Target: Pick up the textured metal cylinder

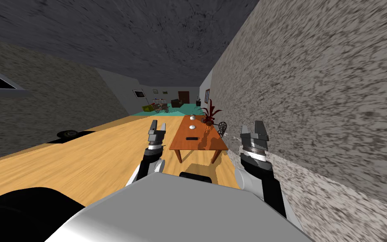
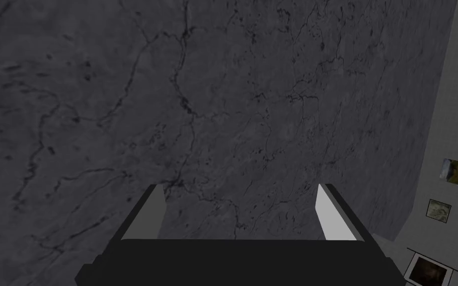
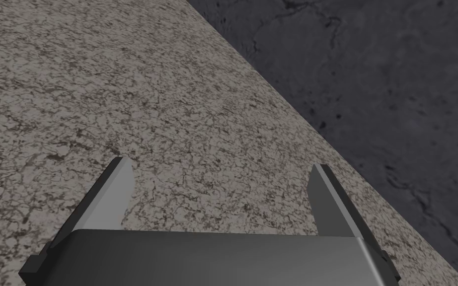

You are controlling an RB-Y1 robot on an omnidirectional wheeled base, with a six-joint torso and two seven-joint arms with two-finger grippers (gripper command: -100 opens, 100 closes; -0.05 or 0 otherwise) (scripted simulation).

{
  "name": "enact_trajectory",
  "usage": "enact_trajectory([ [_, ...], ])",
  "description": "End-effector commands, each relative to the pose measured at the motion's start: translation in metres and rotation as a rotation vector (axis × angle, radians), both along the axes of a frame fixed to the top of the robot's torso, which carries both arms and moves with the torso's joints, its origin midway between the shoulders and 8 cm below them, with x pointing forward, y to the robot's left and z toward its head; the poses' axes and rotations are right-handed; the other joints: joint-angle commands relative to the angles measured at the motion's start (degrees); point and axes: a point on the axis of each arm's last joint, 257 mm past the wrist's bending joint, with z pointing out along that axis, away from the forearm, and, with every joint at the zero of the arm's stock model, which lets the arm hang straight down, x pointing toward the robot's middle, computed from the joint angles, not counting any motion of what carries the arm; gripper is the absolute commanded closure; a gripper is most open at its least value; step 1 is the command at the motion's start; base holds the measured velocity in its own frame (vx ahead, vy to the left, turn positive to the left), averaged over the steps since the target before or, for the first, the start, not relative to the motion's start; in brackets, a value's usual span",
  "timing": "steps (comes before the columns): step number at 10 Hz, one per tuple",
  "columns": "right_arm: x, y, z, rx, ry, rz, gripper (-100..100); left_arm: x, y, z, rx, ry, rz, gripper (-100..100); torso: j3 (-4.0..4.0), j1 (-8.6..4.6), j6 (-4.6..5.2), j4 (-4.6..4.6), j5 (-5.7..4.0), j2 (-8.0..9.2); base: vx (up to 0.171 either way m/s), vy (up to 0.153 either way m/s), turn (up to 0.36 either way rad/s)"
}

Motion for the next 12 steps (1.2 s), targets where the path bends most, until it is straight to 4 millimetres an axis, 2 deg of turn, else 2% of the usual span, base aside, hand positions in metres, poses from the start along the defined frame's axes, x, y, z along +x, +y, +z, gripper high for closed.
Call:
enact_trajectory([
  [1, 0.0, 0.0, 0.0, 0.0, 0.0, 0.0, 0, 0.017, -0.001, -0.014, 0.022, 0.056, -0.013, -100, 0.0, 0.0, 0.0, 0.0, 0.0, 0.0, 0.002, 0.006, -0.075],
  [2, 0.0, 0.0, 0.0, 0.0, 0.0, 0.0, 0, 0.017, -0.001, -0.014, 0.022, 0.056, -0.013, -100, -0.01, 0.04, 0.02, -0.01, 0.01, -0.02, 0.003, 0.011, -0.039],
  [3, 0.0, 0.0, 0.0, 0.0, 0.0, 0.0, 0, 0.025, -0.001, -0.021, 0.028, 0.083, -0.016, -100, -0.01, 0.05, 0.0, 0.0, 0.01, -0.02, 0.004, 0.009, -0.029],
  [8, 0.0, 0.0, 0.0, 0.0, 0.0, 0.0, 0, 0.078, 0.007, -0.072, 0.05, 0.263, -0.018, -100, -0.04, 0.04, 0.01, -0.02, 0.01, -0.07, 0.008, 0.006, -0.071],
  [9, 0.0, 0.0, 0.0, 0.0, 0.0, 0.0, 0, 0.08, 0.007, -0.075, 0.048, 0.275, -0.016, -100, -0.04, 0.02, 0.01, -0.02, 0.01, -0.06, 0.006, 0.002, -0.032],
  [11, 0.0, 0.0, 0.0, 0.0, 0.0, 0.0, 0, 0.103, 0.014, -0.098, 0.049, 0.357, -0.009, -100, -0.03, 0.01, 0.01, -0.02, 0.01, -0.05, 0.008, -0.002, -0.077],
  [12, 0.0, 0.0, 0.0, 0.0, 0.0, 0.0, 0, 0.105, 0.015, -0.105, 0.047, 0.374, -0.007, -100, -0.04, 0.0, 0.01, -0.02, 0.0, -0.06, 0.009, -0.001, -0.035],
])
